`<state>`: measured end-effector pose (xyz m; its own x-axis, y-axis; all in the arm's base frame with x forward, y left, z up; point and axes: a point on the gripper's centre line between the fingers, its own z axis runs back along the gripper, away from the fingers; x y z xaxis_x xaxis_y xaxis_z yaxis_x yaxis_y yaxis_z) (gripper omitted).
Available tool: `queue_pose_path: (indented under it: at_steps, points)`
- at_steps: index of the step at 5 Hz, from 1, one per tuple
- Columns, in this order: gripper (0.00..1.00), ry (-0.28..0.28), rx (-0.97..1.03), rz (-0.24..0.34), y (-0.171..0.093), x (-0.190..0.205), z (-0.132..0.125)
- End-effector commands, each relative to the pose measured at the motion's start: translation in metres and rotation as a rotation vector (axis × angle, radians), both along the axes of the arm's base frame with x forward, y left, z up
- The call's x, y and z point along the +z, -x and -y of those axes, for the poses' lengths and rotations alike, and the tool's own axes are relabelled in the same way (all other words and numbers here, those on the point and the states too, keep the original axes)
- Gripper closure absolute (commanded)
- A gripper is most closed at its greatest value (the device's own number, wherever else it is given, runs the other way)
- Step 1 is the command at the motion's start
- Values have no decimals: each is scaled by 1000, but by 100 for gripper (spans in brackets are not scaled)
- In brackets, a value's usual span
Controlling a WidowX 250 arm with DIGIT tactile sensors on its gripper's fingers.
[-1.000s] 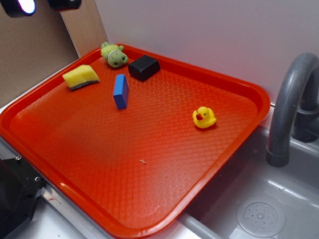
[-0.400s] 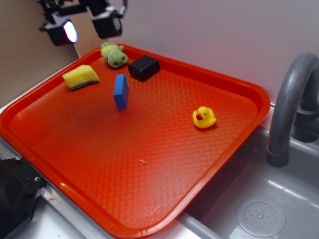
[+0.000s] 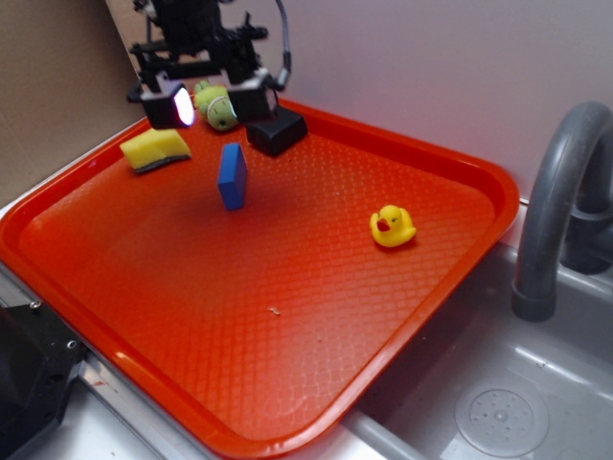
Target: Grab the blue block.
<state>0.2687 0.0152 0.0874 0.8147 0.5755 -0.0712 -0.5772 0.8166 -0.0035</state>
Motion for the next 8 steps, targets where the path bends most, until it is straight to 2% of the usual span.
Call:
queue_pose_path:
  at_steps: [1, 2, 3, 4, 5, 6, 7, 8]
  points:
    - [0, -80, -1, -61, -2, -45, -15]
    - [0, -102, 12, -78, -2, -55, -22]
    - [100, -129, -11, -79, -1, -59, -18]
    - [100, -134, -3, -68, 2, -52, -16]
    - [100, -164, -36, -38, 3, -33, -12]
    - [100, -80, -100, -15, 12, 15, -7]
    - [100, -34, -140, 80, 24, 64, 0]
    - [100, 7, -186, 138, 33, 103, 7]
